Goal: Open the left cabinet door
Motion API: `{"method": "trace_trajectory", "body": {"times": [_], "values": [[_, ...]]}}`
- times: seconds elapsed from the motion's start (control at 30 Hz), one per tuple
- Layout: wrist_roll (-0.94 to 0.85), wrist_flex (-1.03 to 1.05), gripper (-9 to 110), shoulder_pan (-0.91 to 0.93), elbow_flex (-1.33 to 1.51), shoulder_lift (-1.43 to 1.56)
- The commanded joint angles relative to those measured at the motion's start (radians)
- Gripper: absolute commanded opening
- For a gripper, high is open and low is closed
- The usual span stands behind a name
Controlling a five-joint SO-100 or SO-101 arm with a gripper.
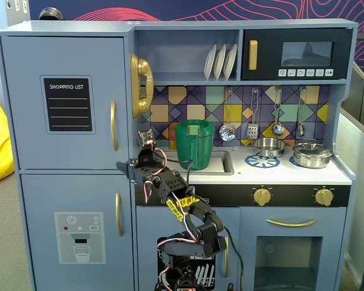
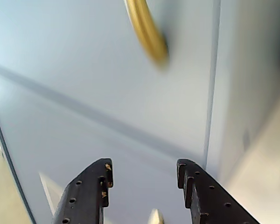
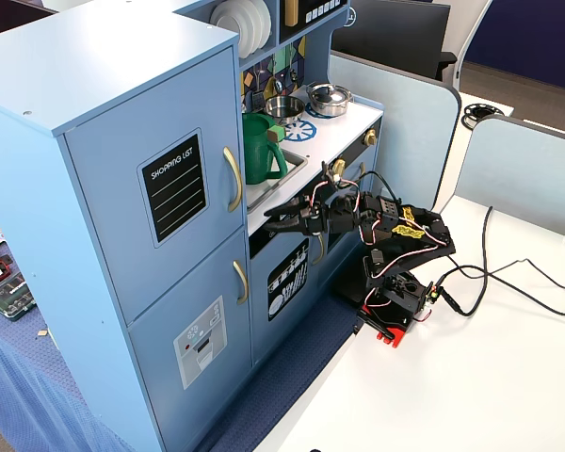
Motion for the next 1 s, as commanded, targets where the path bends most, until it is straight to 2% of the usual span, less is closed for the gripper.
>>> {"method": "trace_trajectory", "body": {"times": [0.0,0.53,0.97], "values": [[-0.023,-0.054,11,-0.023,-0.169,-0.08],[-0.069,-0.127,9,-0.015,-0.469,-0.356],[-0.225,-0.066,8,-0.195,-0.494,-0.33]]}}
